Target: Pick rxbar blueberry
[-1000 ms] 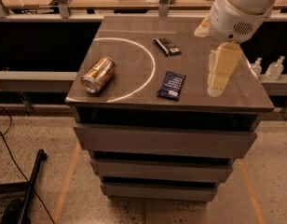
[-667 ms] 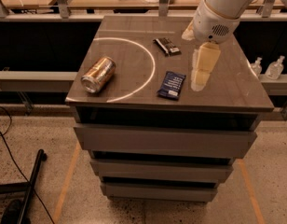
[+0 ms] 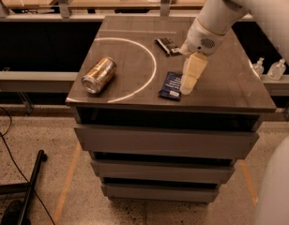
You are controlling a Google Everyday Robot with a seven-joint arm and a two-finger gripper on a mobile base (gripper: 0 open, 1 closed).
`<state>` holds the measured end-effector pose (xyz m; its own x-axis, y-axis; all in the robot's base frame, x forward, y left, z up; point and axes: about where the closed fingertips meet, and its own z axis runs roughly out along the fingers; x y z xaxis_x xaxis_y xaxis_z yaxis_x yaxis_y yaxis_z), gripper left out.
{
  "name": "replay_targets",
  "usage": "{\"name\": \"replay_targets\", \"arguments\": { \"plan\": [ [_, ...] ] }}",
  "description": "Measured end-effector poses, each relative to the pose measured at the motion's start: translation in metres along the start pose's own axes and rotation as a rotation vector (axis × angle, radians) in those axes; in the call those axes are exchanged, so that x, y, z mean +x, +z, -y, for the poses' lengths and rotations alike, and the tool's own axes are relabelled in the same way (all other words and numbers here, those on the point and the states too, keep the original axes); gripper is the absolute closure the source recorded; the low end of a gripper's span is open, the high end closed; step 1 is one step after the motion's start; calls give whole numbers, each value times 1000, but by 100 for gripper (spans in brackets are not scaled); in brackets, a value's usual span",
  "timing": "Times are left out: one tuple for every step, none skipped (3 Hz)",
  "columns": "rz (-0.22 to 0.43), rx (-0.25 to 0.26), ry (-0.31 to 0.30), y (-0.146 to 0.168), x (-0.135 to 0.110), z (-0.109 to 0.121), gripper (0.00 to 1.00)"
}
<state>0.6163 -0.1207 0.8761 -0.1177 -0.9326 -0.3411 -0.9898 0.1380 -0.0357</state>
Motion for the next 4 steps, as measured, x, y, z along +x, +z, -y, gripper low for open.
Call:
{"name": "replay_targets", "arguments": {
  "plan": [
    [22, -36, 42, 22, 0, 5, 0],
    [39, -65, 68, 40, -4, 6, 13],
    [44, -77, 76, 50, -9, 4, 36],
    [45, -81, 78, 52, -11, 3, 61]
  ]
}}
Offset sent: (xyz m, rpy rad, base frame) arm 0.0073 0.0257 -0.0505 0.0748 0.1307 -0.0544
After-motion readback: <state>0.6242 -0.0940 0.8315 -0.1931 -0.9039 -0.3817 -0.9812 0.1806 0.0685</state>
